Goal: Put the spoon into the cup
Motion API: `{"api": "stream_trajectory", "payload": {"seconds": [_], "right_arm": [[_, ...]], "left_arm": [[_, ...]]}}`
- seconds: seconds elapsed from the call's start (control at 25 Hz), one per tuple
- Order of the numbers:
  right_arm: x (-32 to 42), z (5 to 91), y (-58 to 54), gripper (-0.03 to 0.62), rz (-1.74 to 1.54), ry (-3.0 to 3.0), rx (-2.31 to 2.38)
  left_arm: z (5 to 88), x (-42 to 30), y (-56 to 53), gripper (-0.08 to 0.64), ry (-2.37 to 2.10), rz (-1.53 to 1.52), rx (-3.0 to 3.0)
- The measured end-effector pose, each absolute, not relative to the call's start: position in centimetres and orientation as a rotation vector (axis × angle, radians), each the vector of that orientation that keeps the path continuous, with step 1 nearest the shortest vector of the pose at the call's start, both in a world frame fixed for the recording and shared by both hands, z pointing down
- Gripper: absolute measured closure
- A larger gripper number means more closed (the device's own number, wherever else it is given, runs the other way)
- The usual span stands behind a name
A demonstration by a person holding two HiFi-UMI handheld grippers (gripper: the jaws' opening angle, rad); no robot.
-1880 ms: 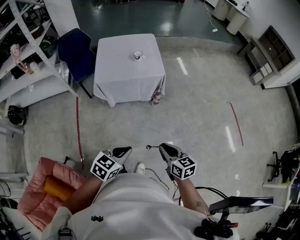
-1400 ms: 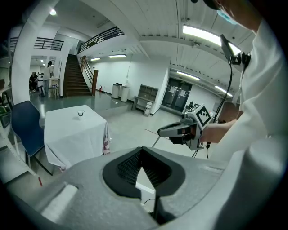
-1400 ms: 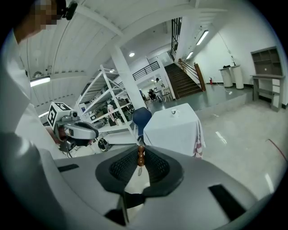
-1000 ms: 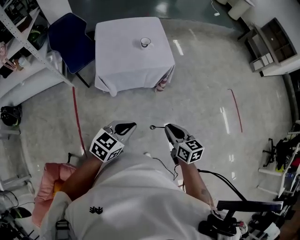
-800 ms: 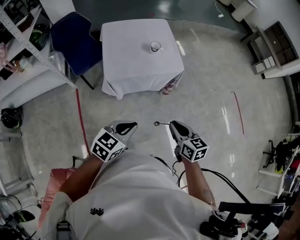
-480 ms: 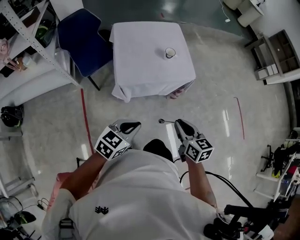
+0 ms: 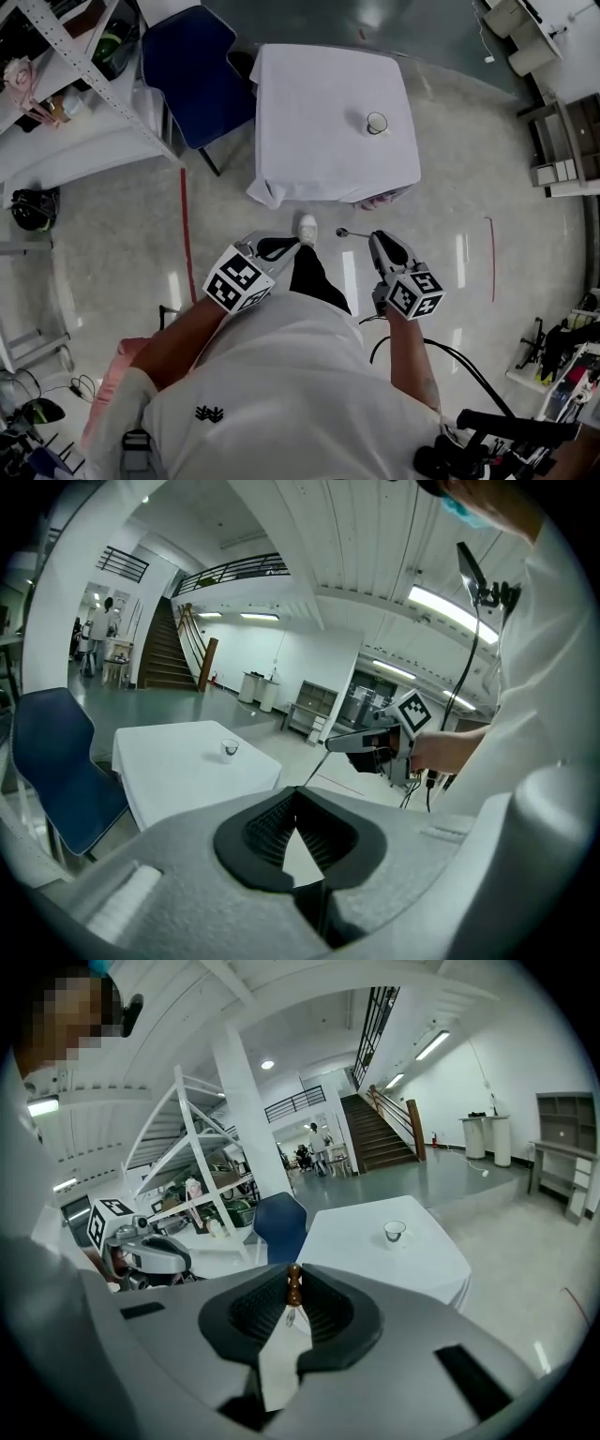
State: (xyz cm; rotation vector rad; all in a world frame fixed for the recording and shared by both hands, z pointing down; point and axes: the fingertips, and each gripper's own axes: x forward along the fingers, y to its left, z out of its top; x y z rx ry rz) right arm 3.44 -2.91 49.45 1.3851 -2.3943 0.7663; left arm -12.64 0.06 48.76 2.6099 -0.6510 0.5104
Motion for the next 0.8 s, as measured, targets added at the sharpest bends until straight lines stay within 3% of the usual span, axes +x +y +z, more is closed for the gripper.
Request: {"api": "stream_trajectory", "payload": {"seconds": [0.4, 0.8], "right_arm": [[6.8, 48.6, -19.2, 0.541, 0.707, -2.452, 1.365], [15.5, 50.9, -32.3, 0.541, 0.731, -2.41, 1.437]], "left_arm": [[46.1, -14.0, -13.0, 0.551, -0.884, 0.514, 2.586], [45.4, -9.0, -22.3, 0.551, -0.944, 0.556, 2.566]]}}
